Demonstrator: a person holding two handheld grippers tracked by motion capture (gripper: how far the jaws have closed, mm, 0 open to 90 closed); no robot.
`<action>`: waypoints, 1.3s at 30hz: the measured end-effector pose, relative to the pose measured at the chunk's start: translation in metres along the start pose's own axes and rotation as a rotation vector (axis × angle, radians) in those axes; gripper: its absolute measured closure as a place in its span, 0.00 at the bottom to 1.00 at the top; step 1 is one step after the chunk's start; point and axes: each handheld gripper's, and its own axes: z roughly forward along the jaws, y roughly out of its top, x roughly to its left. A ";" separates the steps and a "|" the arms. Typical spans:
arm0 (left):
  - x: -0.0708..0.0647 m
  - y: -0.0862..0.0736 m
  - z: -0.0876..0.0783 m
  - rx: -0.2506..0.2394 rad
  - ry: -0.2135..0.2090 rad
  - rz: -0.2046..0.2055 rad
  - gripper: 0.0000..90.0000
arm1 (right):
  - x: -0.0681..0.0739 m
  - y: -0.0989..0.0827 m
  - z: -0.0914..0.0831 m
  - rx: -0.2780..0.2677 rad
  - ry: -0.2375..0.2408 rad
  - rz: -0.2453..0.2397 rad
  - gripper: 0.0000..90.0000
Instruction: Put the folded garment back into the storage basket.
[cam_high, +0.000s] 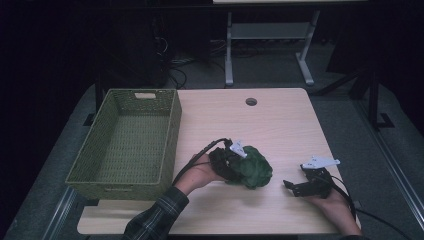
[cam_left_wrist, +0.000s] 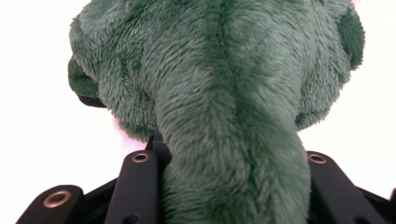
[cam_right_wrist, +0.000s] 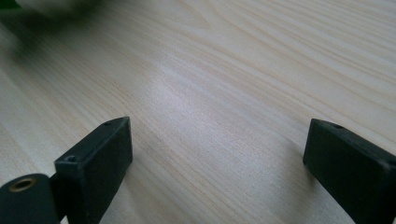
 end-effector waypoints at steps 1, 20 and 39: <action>0.000 0.000 -0.003 -0.010 -0.003 -0.009 0.64 | 0.000 0.000 0.000 0.000 0.000 0.000 0.09; 0.014 -0.005 -0.080 -0.042 0.067 -0.036 0.64 | 0.000 0.000 0.000 0.000 0.000 -0.001 0.09; 0.044 -0.056 -0.158 -0.114 0.205 -0.176 0.64 | 0.000 0.000 0.000 0.000 0.000 -0.002 0.09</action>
